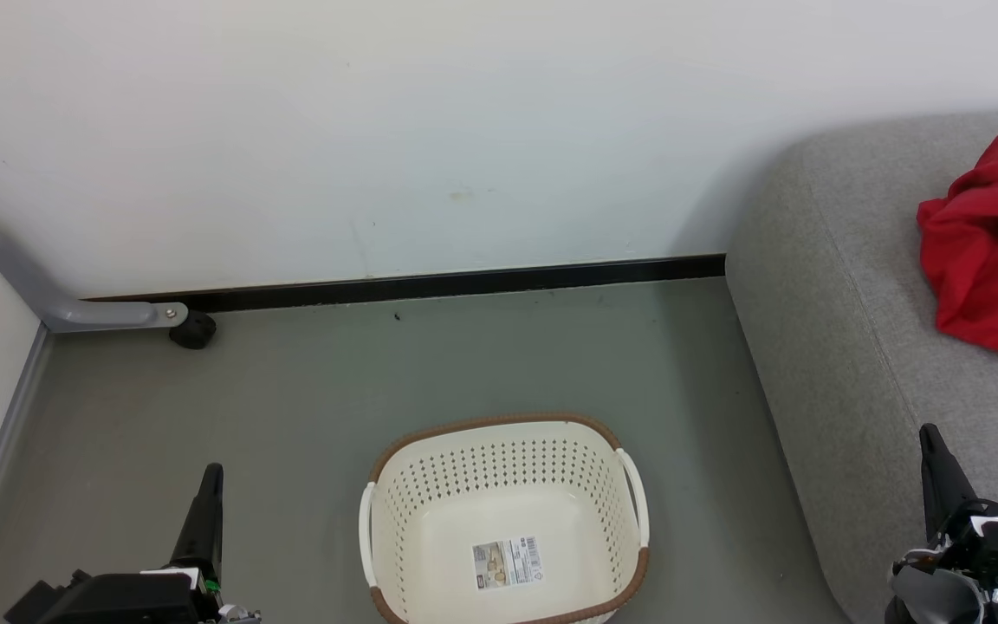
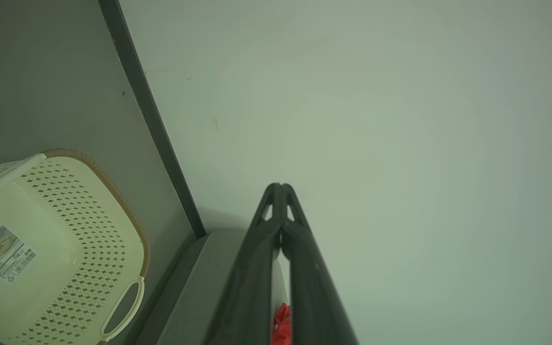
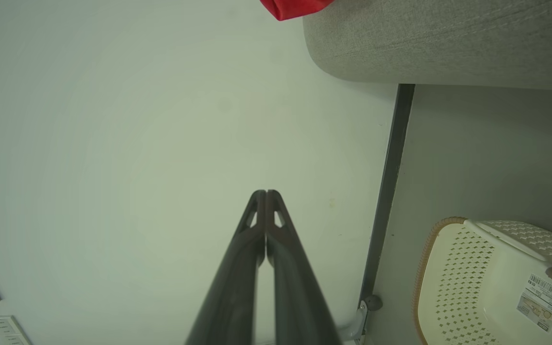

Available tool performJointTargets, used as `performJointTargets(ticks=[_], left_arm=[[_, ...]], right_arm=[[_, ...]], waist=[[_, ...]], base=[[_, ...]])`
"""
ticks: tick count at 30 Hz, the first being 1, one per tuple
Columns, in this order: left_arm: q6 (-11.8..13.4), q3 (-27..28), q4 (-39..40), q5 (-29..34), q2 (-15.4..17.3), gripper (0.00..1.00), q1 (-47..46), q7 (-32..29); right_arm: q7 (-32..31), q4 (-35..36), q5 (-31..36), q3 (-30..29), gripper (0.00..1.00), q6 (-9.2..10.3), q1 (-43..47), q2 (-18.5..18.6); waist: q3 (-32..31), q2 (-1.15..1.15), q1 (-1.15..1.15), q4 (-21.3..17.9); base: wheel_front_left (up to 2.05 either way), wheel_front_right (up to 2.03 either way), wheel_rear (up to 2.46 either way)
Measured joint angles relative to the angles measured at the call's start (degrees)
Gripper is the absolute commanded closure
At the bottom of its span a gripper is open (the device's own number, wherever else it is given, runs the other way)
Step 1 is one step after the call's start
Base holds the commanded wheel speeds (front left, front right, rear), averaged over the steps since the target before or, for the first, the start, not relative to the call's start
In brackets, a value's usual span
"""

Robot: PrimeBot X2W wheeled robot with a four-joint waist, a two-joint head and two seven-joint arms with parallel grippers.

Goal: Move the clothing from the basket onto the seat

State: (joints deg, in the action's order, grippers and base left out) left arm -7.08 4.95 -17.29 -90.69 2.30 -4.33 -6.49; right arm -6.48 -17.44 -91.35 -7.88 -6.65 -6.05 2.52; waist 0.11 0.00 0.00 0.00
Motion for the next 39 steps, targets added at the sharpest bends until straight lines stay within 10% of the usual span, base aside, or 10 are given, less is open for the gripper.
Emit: performJointTargets(ticks=[39], left_arm=[[0.0, 0.0, 0.02, 0.0, -0.01, 1.0, 0.0, 0.0]], right_arm=[[0.0, 0.01, 0.0, 0.0, 1.0, 0.0, 0.07, -0.01]], waist=[[0.0, 0.0, 0.0, 0.0]], base=[[0.0, 0.0, 0.0]])
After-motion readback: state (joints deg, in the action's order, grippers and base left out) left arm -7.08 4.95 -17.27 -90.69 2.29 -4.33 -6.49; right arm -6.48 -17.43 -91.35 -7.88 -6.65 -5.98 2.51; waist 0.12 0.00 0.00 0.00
